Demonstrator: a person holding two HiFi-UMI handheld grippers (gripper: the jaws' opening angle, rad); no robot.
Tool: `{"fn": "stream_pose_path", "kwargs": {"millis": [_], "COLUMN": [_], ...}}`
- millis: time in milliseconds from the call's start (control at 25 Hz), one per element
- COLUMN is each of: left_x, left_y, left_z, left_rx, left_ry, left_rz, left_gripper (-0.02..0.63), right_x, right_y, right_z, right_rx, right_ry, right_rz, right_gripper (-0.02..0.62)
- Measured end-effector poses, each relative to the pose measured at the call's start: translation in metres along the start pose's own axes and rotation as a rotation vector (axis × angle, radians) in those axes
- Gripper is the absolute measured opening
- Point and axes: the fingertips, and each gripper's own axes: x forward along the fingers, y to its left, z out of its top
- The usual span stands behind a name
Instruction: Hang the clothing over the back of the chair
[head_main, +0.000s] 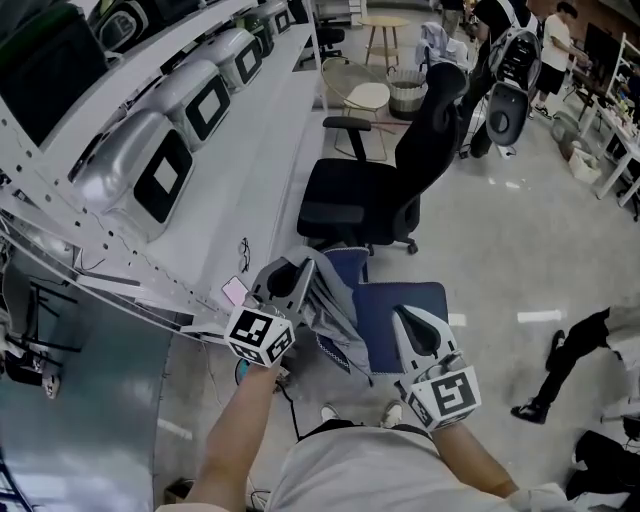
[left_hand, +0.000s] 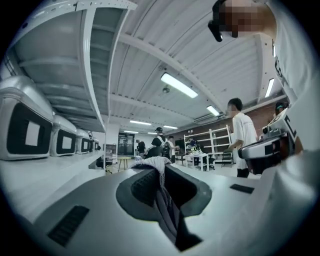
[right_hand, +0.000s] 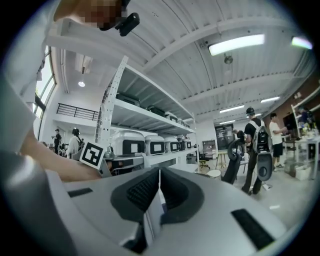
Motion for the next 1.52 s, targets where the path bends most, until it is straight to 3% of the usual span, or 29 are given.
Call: {"fn": "stream_pose_path", "kwargs": {"millis": [400, 920, 1440, 1520], "left_x": [-0.018, -0.079, -0.088, -0.091], "left_y": [0.06, 0.073, 0.06, 0.062], "left_z": [-0.034, -0.179, -0.215, -0.217], "left_rx": [0.123, -0.021, -0.078, -0.092], "left_ry": [0.074, 0.33, 0.391, 0.395], "left_rz": [0.154, 0.29, 0.246, 0.251], "left_gripper": [0.032, 0.032, 0.035, 0.064], "right_x": [0.024, 0.043, 0.05, 0.05], "right_y": [0.014, 0.036, 0.055, 0.057], "right_z": [-0.012, -0.024, -0.029, -0.03], "right_rx": [-0.022, -0.052, -0.057, -0.055], "right_ry": [0.06, 0.128, 0.151, 0.152], "right_rz": [0.014, 0.039, 0.049, 0.047], "right_gripper": [0.018, 0.018, 0.018, 0.018]}}
